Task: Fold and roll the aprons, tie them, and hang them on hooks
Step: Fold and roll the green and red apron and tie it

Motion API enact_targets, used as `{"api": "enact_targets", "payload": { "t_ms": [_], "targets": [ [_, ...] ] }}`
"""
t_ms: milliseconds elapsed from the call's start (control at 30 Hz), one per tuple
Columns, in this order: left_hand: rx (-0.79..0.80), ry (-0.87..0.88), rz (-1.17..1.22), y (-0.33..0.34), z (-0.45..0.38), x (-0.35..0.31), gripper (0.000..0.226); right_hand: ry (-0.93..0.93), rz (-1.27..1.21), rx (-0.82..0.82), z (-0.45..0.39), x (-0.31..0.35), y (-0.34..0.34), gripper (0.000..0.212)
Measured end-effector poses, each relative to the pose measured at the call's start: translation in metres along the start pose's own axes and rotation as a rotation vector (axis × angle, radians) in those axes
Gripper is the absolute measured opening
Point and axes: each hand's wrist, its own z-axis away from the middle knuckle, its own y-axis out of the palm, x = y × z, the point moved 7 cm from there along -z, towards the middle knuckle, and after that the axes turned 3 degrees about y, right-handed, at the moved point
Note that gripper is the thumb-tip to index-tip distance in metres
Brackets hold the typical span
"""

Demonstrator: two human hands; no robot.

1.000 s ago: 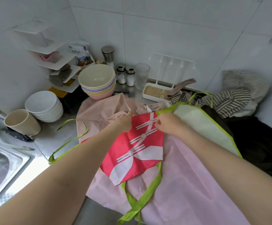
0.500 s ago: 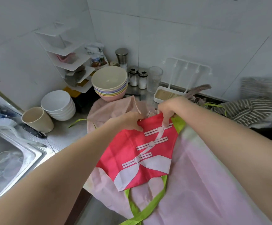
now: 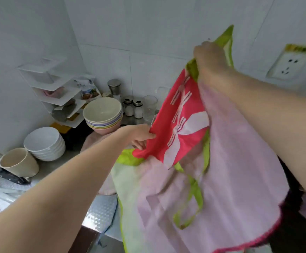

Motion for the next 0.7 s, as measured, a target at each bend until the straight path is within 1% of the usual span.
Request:
{"api": "enact_targets", "payload": {
  "t_ms": [67,133,167,233,300,333,400,433,467,533,600,667,700],
  "targets": [
    [-0.060,0.012,0.152,-0.009,0.001,-0.017,0.025,0.006,-0.041,-0.096,-0.007,0.002,-0.022,0.036],
    [-0.054,0.014,0.333,-0.012,0.003,-0.021,0.031,-0.039,-0.022,-0.107,-0.005,0.009,-0.026,0.038],
    [-0.022,0.015,0.424,-0.011,0.006,-0.020,0.030,-0.060,-0.006,-0.108,-0.003,0.010,-0.023,0.038],
    [0.103,0.019,0.534,-0.004,0.017,-0.016,0.020,-0.074,0.001,-0.118,-0.001,0.005,-0.024,0.035],
    [0.205,0.038,0.573,-0.001,0.027,-0.018,0.017,-0.067,-0.028,-0.179,-0.007,-0.002,-0.037,0.032],
    [0.209,0.056,0.580,-0.005,0.031,-0.020,0.017,-0.052,-0.050,-0.212,-0.013,-0.003,-0.044,0.031],
    [0.149,0.094,0.595,-0.016,0.035,-0.026,0.017,-0.016,-0.121,-0.258,-0.021,0.002,-0.059,0.033],
    [0.078,0.097,0.581,-0.025,0.035,-0.026,0.017,-0.004,-0.157,-0.271,-0.023,0.009,-0.065,0.036],
    [-0.021,0.085,0.551,-0.035,0.036,-0.022,0.016,0.005,-0.174,-0.259,-0.022,0.016,-0.068,0.038],
    [-0.241,0.019,0.465,-0.058,0.033,0.001,0.020,0.016,-0.133,-0.204,-0.017,0.025,-0.064,0.038],
    [-0.396,-0.045,0.348,-0.076,0.033,0.032,0.026,0.028,-0.068,-0.165,-0.012,0.023,-0.051,0.034],
    [-0.425,-0.117,0.287,-0.082,0.036,0.060,0.023,0.071,-0.070,-0.126,-0.008,0.017,-0.038,0.028],
    [-0.404,-0.143,0.279,-0.080,0.039,0.067,0.019,0.105,-0.098,-0.109,-0.008,0.014,-0.032,0.025]
  ]
}}
